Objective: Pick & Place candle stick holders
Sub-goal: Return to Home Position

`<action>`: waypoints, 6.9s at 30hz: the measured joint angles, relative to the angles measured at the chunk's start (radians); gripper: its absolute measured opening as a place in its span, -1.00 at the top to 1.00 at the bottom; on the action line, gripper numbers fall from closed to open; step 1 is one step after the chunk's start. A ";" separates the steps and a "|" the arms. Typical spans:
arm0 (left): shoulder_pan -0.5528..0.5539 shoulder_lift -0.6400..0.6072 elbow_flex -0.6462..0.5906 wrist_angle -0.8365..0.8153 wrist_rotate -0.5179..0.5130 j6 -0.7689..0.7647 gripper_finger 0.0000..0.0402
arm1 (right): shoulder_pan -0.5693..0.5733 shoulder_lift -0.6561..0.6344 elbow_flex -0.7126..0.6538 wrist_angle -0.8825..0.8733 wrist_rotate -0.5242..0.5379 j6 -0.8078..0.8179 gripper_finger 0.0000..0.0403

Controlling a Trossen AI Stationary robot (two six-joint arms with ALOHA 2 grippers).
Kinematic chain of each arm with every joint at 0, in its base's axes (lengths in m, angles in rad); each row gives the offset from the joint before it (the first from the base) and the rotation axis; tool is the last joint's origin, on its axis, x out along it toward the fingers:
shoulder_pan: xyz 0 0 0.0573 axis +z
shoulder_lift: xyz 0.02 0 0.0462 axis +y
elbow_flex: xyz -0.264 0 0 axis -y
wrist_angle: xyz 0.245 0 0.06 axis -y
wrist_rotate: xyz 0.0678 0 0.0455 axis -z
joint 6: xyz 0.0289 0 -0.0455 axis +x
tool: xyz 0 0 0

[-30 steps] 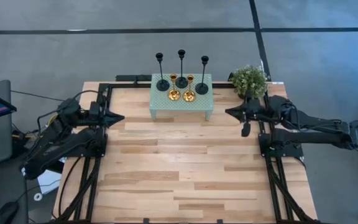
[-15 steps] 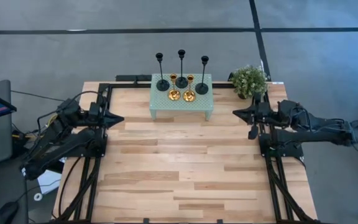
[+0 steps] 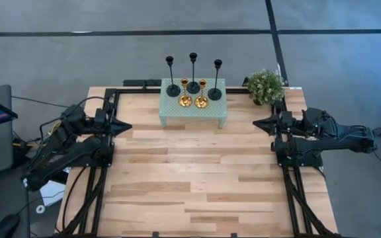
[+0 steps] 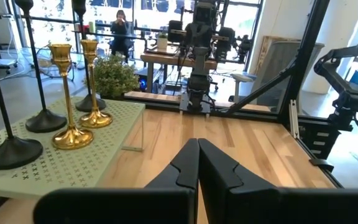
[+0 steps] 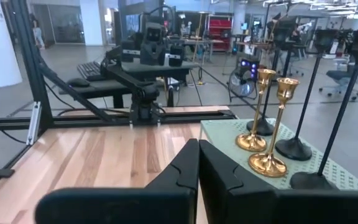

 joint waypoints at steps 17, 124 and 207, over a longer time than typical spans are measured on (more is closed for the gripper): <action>0.000 0.000 0.000 0.000 0.000 -0.038 0.97 | 0.006 -0.024 0.000 -0.048 0.000 0.001 1.00; -0.215 0.008 -0.366 0.606 0.048 -0.217 0.96 | 0.006 -0.297 -0.472 0.145 -0.035 0.116 1.00; -0.471 0.011 -0.455 0.531 -0.476 0.001 0.96 | 0.006 -0.297 -0.473 0.145 -0.035 0.116 1.00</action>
